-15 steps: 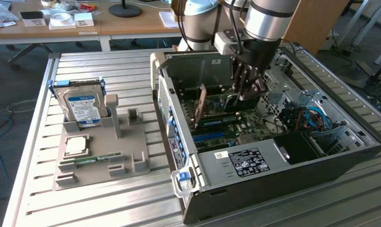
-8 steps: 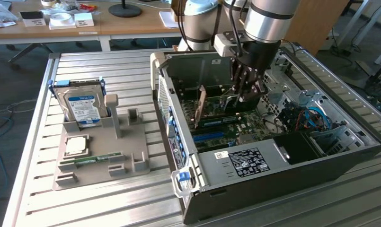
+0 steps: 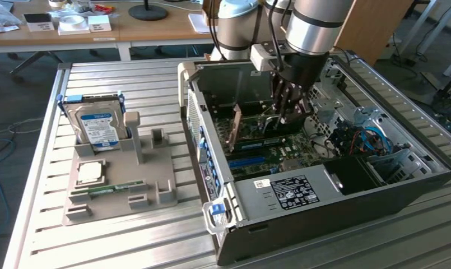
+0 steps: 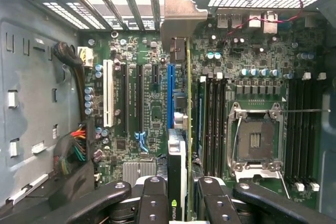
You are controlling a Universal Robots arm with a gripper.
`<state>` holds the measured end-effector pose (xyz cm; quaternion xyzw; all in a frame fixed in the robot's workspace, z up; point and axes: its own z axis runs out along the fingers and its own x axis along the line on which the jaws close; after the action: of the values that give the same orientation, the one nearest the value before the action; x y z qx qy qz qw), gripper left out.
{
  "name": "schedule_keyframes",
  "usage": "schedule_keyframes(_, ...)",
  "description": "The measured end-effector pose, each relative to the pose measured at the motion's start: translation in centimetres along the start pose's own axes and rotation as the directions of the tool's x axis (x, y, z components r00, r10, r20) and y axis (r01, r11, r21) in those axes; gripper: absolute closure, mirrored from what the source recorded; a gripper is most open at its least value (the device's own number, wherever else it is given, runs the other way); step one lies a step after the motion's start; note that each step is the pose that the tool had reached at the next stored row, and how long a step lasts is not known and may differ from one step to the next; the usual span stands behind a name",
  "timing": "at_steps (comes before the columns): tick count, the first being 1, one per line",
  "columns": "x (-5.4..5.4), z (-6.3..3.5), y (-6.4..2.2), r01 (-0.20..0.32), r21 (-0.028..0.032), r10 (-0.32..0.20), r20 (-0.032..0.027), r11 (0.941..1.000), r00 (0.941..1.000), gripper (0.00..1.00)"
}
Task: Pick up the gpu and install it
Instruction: 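Insert the gpu into the slot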
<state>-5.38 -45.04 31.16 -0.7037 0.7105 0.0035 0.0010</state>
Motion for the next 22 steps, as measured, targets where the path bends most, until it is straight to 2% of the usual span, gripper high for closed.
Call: schedule_keyframes(22,0.5,1.38,0.34,0.001,0.0000,-0.001,-0.0001,1.0000,1.0000,0.73)
